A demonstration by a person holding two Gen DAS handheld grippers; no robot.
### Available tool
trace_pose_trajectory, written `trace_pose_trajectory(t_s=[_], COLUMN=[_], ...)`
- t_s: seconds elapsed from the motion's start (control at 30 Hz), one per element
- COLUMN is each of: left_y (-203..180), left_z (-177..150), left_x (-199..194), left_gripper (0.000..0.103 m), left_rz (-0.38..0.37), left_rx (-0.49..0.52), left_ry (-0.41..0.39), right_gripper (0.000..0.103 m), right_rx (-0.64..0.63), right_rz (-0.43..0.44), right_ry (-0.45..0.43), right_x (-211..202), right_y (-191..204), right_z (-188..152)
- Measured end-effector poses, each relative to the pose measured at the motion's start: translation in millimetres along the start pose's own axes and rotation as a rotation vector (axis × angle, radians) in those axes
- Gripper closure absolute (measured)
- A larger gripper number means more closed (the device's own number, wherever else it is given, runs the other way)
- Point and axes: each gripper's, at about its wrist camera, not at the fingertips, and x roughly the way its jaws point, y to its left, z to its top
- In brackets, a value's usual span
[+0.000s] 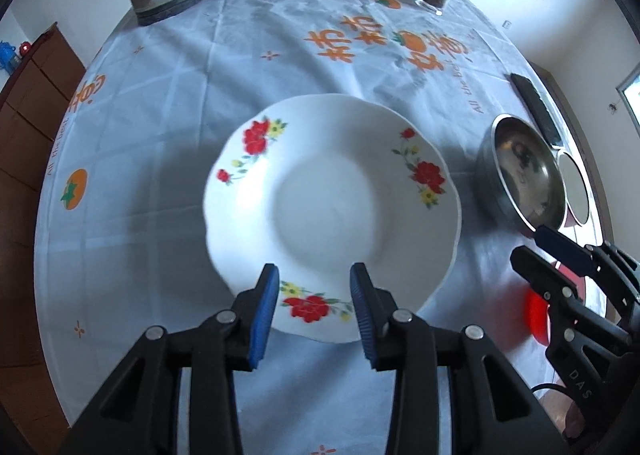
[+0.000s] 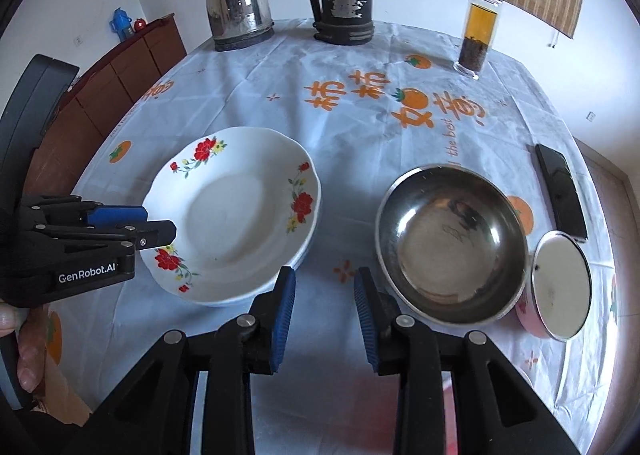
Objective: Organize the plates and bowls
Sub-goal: 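Move both grippers to the pink plastic bowl rim and close them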
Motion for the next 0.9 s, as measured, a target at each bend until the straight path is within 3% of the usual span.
trace_pose_trajectory(t_s=[0.27, 0.6, 0.7, 0.9], left_y=[-76.0, -139.3, -155.5, -190.6], left_z=[-11.8, -22.7, -26.6, -41.3], left_x=[5.1, -14.5, -10.9, -7.5], left_gripper=[0.066, 0.071, 0.074, 0.074], left_rz=[-0.100, -0.229, -0.265, -0.244], left_rx=[0.155, 0.231, 0.236, 0.313], left_ry=[0.034, 0.034, 0.069, 0.097], right_gripper=[0.070, 0.070, 0.070, 0.074], right_rx=[0.132, 0.249, 0.281, 0.296], right_rz=[-0.096, -0.195, -0.190, -0.137], right_ry=[0.011, 0.005, 0.004, 0.008], right_x=[-32.6, -64.2, -66.5, -61.3], right_y=[-51.5, -120.9, -136.6, -148.9], right_z=[-46.8, -96.1, -108.0, -123.0])
